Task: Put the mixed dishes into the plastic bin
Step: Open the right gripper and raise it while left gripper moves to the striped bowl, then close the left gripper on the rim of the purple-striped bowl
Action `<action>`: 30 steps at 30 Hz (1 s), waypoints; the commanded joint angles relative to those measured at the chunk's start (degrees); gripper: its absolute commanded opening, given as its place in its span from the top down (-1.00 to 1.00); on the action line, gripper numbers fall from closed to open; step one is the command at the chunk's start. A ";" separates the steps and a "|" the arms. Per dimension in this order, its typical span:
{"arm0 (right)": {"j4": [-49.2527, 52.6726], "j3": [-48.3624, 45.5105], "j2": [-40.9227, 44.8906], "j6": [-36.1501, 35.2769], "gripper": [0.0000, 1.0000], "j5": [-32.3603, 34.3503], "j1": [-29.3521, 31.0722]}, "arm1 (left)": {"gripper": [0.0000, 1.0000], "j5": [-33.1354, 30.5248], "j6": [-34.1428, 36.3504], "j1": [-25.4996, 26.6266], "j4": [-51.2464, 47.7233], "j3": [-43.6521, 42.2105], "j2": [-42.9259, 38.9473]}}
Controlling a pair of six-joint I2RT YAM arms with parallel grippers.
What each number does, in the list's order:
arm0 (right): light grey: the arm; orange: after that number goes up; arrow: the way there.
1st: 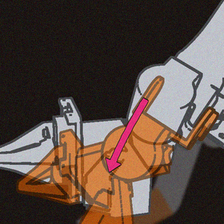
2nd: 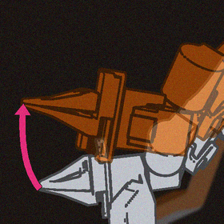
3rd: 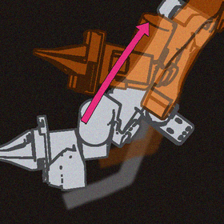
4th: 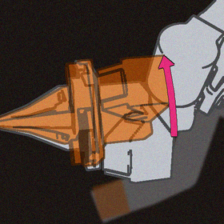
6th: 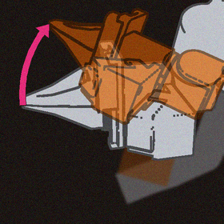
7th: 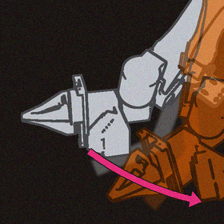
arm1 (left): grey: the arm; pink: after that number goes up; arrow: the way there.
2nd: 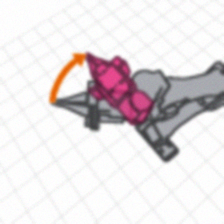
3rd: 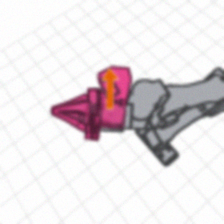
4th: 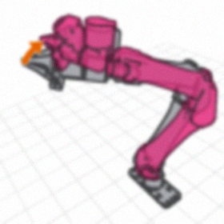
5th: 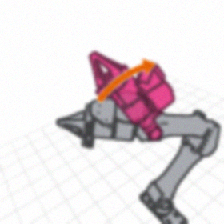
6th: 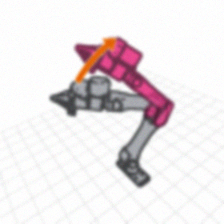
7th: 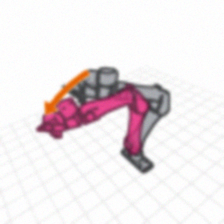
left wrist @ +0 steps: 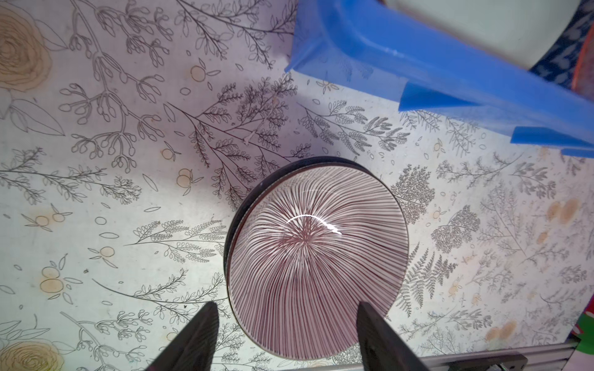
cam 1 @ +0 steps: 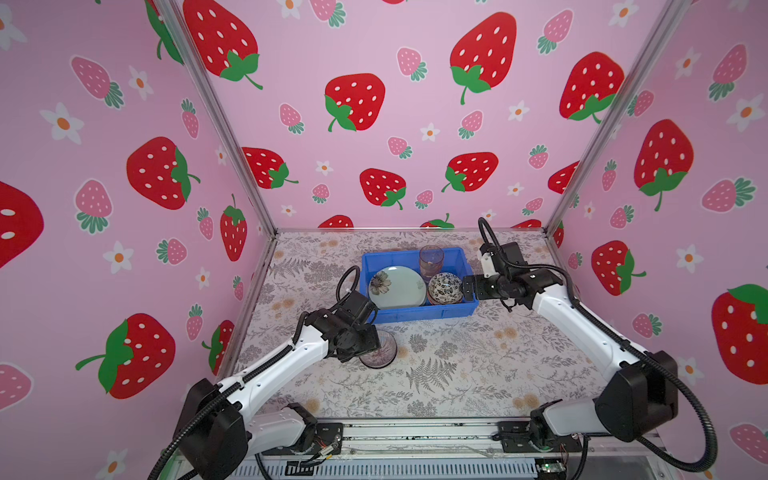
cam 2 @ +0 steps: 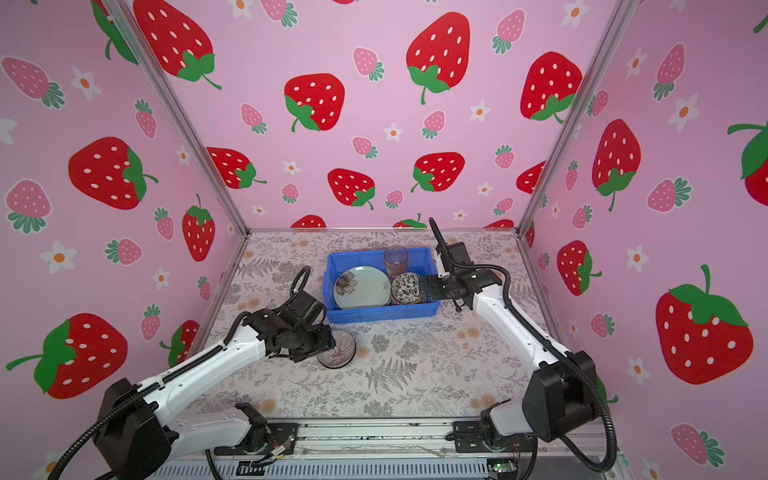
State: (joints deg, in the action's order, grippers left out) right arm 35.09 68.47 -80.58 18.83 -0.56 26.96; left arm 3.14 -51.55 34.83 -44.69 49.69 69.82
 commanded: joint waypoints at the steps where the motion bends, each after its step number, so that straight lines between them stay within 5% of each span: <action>1: 1.18 -0.78 1.56 -0.02 -0.99 -0.03 -0.42 | -0.32 -0.94 -0.46 0.20 0.08 -0.95 0.48; 30: -0.24 -3.37 1.87 0.07 -0.99 -0.67 -0.86 | 0.12 -1.47 0.88 0.24 0.86 -1.35 3.74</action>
State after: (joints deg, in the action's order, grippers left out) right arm 34.83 66.02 -79.85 18.83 -0.75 26.44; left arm 2.11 -50.78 34.89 -43.88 48.45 73.52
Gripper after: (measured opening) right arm 0.992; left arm 0.444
